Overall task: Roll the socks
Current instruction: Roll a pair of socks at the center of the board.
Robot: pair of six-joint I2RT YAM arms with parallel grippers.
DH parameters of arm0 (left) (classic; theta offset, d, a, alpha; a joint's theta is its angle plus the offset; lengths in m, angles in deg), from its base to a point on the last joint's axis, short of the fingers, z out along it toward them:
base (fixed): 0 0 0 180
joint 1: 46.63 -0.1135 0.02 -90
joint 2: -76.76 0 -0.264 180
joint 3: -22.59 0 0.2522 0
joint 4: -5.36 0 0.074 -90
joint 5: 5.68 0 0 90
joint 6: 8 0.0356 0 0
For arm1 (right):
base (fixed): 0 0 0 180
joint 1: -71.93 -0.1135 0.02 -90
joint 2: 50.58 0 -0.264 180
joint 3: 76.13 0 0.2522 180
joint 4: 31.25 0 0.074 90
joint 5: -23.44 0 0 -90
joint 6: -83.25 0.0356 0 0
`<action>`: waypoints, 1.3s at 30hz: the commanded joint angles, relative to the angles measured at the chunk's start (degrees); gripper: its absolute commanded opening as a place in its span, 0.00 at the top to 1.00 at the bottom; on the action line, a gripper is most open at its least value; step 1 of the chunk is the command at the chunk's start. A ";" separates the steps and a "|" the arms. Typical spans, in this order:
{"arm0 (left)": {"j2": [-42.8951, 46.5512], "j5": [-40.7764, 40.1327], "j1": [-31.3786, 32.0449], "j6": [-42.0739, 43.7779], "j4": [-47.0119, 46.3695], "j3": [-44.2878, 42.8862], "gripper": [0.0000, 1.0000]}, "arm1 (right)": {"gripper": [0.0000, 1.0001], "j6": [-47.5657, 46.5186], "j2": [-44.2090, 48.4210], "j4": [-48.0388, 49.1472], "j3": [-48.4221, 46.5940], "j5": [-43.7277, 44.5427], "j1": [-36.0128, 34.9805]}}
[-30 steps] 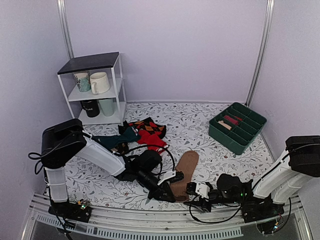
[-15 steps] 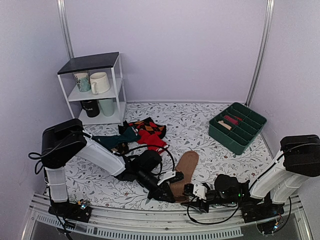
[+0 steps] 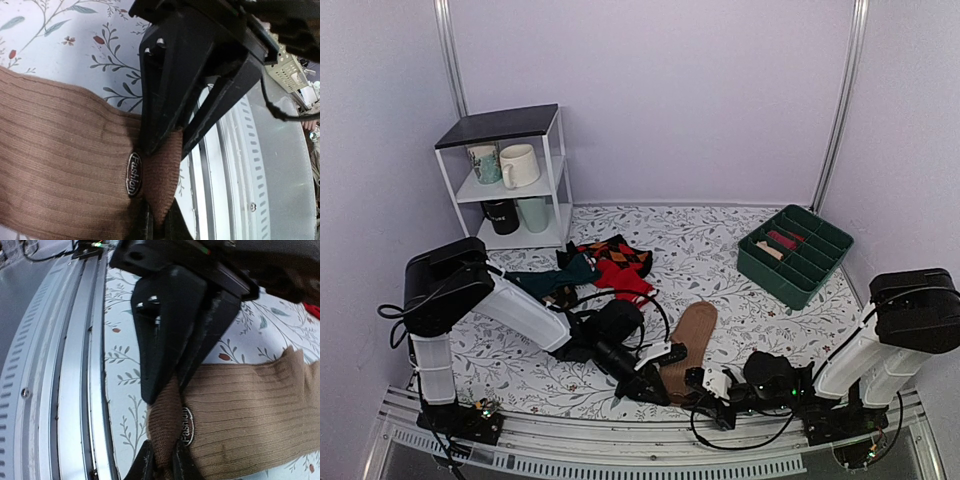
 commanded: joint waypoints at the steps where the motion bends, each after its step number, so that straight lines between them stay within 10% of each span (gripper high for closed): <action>1: -4.01 -5.49 -0.10 0.20 11.09 3.00 1.00 | 0.92 2.89 -2.16 -2.21 -0.97 -0.62 -0.72; 4: -2.44 -8.33 -0.10 -0.40 9.27 3.54 1.00 | 0.96 6.19 -0.99 -2.56 0.15 -0.43 -0.74; 8: 3.82 -13.86 0.17 0.29 3.77 5.27 0.71 | 0.98 11.91 0.18 -2.36 2.25 -1.49 -0.34; 18: 23.47 -30.13 7.19 20.81 -19.09 19.85 0.67 | 0.98 23.03 -1.79 -5.80 1.37 -14.22 6.55; 39: 13.28 -30.57 12.27 31.84 -25.92 18.44 0.58 | 0.98 31.96 -3.54 -13.04 -0.87 -23.02 9.98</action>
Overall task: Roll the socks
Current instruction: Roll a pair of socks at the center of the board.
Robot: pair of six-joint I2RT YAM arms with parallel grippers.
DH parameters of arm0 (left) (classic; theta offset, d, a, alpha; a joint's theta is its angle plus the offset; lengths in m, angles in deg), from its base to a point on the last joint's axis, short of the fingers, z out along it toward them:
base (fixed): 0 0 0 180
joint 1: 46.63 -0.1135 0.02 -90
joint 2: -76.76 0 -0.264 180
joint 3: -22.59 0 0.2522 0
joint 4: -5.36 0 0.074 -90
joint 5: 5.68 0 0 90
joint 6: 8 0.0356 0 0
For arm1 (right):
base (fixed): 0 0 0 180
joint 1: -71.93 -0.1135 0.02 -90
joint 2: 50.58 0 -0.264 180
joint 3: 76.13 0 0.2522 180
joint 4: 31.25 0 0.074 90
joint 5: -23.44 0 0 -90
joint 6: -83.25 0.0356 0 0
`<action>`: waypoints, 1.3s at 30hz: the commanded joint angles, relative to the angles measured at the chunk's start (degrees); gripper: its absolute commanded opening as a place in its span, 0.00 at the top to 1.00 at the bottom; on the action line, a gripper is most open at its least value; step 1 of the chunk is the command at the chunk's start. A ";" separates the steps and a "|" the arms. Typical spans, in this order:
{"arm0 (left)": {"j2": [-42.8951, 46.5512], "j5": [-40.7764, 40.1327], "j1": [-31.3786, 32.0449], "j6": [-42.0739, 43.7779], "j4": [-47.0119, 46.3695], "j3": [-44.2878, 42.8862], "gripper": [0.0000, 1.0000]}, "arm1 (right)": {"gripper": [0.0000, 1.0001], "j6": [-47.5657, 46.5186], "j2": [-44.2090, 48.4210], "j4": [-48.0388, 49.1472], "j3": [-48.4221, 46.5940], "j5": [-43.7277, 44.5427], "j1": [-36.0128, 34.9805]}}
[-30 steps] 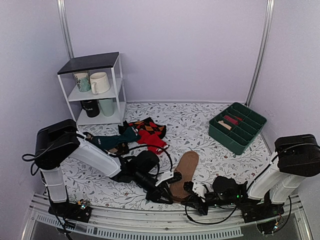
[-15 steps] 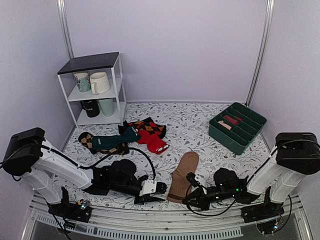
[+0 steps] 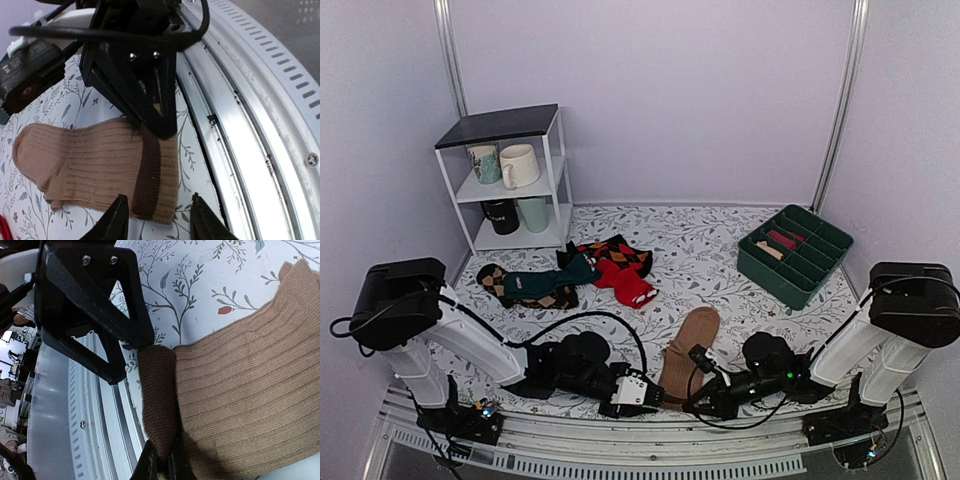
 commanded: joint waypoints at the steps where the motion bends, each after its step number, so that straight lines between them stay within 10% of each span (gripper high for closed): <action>1: -1.73 -0.57 1.61 1.36 -2.86 -1.40 0.57 | 0.98 0.84 -2.58 -9.04 1.00 -1.41 0.27; 11: -6.82 -2.34 1.99 1.04 -1.10 -4.16 0.70 | 0.98 1.14 -3.10 -9.07 0.94 -2.16 0.44; 17: -7.83 -2.61 2.00 -0.14 2.59 -5.92 1.00 | 0.97 1.24 -3.73 -9.09 0.50 -2.72 0.41; 28: -8.22 9.30 -1.40 -17.94 21.13 -12.13 1.00 | 0.55 -8.21 13.70 -8.91 3.64 16.13 0.38; 39: -12.76 20.12 -7.27 -26.46 24.10 -13.12 1.00 | 0.47 -35.25 16.53 -8.89 2.44 33.83 -12.35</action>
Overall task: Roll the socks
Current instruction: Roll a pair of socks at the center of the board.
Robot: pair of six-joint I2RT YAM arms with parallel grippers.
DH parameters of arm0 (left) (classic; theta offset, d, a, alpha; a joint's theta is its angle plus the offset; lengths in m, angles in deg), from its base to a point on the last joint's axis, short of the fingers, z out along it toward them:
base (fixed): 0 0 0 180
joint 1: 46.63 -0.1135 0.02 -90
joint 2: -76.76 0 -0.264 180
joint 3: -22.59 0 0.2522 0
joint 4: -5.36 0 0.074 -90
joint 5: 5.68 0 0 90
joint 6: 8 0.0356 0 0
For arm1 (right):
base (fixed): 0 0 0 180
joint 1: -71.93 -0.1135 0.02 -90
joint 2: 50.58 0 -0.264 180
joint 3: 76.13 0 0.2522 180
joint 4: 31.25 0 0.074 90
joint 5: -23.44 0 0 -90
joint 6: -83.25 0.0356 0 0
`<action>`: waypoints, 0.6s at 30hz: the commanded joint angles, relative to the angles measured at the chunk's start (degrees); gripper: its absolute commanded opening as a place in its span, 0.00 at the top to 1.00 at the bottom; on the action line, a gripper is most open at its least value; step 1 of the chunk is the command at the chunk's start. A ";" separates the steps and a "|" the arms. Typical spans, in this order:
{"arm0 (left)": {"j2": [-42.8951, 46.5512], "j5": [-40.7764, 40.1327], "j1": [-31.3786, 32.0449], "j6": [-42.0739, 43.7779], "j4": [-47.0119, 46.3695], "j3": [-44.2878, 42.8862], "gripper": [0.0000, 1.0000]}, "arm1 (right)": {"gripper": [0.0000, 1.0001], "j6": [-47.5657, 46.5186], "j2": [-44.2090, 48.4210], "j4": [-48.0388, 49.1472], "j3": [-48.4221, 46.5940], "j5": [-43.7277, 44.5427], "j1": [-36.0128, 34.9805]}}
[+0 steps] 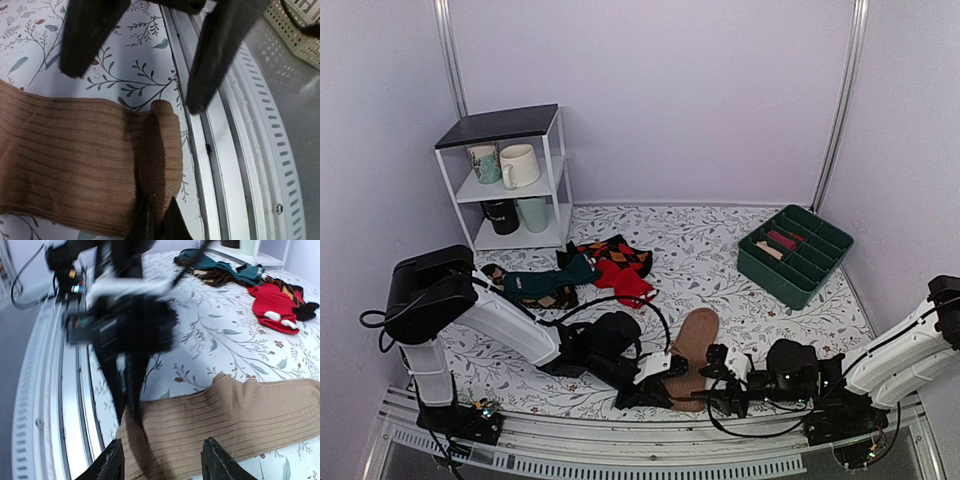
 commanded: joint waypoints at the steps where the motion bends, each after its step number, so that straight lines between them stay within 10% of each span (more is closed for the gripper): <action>1: -3.29 3.74 -1.72 -4.15 8.69 1.15 1.00 | 0.47 -10.40 -6.19 -3.63 -3.47 8.44 -6.39; 18: -5.94 5.97 -3.06 -4.05 8.58 0.76 1.00 | 0.63 -4.23 -17.33 -9.93 -9.12 15.56 -13.28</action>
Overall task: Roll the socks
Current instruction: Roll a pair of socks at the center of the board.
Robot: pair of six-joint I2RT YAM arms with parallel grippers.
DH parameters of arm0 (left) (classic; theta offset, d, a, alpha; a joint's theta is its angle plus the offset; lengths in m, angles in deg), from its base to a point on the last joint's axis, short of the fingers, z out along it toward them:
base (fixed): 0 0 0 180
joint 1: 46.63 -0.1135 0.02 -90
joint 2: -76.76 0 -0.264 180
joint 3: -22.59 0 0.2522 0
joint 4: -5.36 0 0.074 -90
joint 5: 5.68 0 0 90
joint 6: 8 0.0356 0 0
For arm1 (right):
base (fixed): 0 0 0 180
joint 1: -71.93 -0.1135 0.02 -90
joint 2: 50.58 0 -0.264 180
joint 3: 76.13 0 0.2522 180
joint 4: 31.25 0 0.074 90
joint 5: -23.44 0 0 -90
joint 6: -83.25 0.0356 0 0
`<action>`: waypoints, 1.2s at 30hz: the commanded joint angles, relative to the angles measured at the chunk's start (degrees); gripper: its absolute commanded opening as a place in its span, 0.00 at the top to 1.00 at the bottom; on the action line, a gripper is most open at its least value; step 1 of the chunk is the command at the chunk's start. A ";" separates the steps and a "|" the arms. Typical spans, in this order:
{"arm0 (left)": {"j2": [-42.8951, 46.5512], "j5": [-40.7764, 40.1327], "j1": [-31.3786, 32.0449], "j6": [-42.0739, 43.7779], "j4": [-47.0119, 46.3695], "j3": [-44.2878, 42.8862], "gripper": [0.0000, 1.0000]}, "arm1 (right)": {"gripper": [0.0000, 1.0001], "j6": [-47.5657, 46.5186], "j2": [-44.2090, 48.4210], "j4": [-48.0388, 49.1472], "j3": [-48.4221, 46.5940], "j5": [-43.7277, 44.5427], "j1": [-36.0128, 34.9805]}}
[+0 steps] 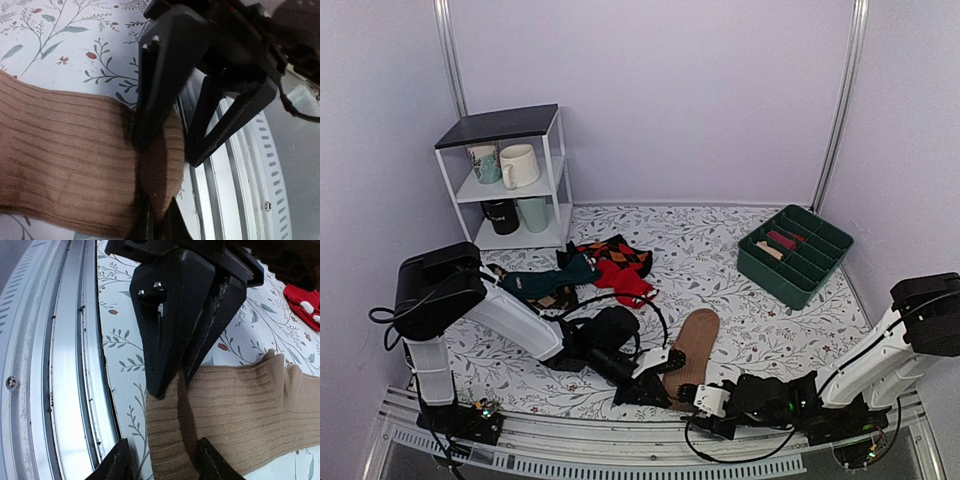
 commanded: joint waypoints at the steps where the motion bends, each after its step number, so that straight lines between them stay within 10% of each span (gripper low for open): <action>1: -3.65 -1.90 -0.24 -0.35 8.61 1.53 1.00 | 0.73 4.85 -4.31 -4.84 -2.52 1.99 -0.45; 3: -3.93 -1.93 -0.30 -0.32 8.60 1.23 1.00 | 0.88 6.85 -5.38 -5.28 -2.77 2.24 -0.40; 16: 15.44 -16.25 1.02 4.24 -10.21 12.93 0.68 | 0.96 21.57 -5.23 -1.55 2.11 -8.84 2.73; 19: 21.54 -19.84 3.43 13.11 -15.51 17.67 0.41 | 0.96 25.22 -6.06 3.29 4.79 -14.95 6.04; 36: 8.78 -22.01 8.25 27.58 -15.26 11.15 0.44 | 0.95 34.52 -12.68 7.12 5.53 -32.60 14.70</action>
